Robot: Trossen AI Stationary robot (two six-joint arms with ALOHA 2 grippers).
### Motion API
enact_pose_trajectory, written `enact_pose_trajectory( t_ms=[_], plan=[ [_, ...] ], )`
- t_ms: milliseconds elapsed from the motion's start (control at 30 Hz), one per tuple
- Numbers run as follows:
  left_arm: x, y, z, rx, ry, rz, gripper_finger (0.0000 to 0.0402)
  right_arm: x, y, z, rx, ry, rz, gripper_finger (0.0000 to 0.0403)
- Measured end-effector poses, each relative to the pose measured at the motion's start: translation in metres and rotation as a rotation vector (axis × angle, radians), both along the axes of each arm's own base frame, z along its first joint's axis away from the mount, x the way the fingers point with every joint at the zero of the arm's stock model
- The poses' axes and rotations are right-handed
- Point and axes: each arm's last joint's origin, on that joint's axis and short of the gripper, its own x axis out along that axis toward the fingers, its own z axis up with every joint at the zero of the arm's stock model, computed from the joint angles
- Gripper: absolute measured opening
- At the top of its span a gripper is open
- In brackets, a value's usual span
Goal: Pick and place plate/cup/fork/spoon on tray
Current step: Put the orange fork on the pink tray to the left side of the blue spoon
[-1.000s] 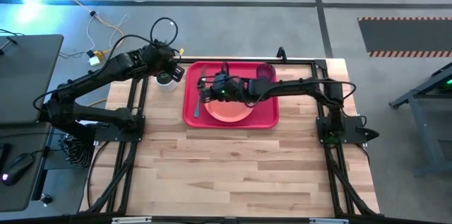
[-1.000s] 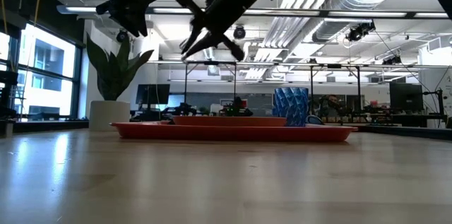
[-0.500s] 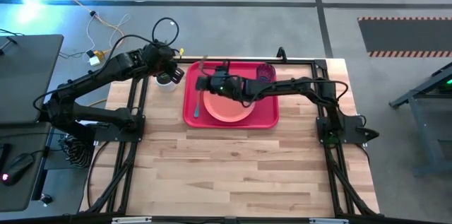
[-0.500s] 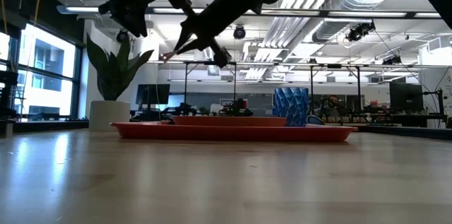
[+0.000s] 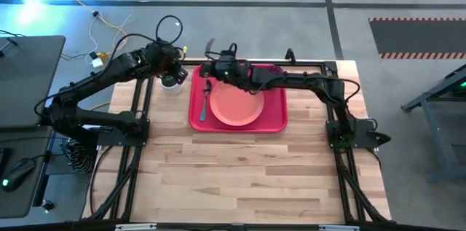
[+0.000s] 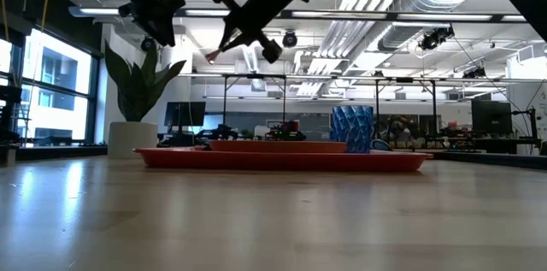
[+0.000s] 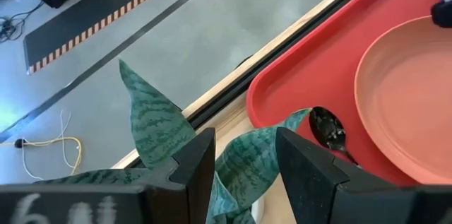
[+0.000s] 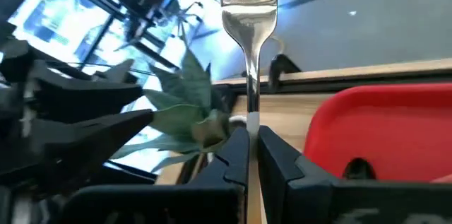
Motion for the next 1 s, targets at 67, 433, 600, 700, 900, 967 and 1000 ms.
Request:
enact_pose_trajectory(
  t_ms=[67,433,600,700,900,967,1000],
  plan=[
    [-0.001,0.001,0.0,0.002,-0.003,0.006,0.0141,0.002,-0.001,0.001,-0.003,0.037,0.0,0.0],
    [-0.008,0.008,0.024,0.061,-0.025,0.039,0.0141,0.023,0.008,-0.032,0.113,0.056,0.046,0.0],
    [-0.013,0.008,0.037,0.096,-0.004,0.051,0.0141,0.03,0.01,-0.052,0.178,0.068,0.069,0.0],
    [-0.016,0.007,0.039,0.086,0.017,0.052,0.0141,0.032,0.011,-0.06,0.209,0.07,0.077,0.0],
    [-0.017,0.006,0.038,0.08,0.041,0.042,0.0141,0.037,0.017,-0.068,0.219,0.06,0.077,0.0],
    [-0.017,0.007,0.038,0.08,0.04,0.042,0.0141,0.039,0.021,-0.071,0.231,0.064,0.087,0.0],
    [-0.017,0.007,0.038,0.08,0.04,0.042,0.0141,0.041,0.023,-0.075,0.24,0.057,0.085,0.0]
  ],
)
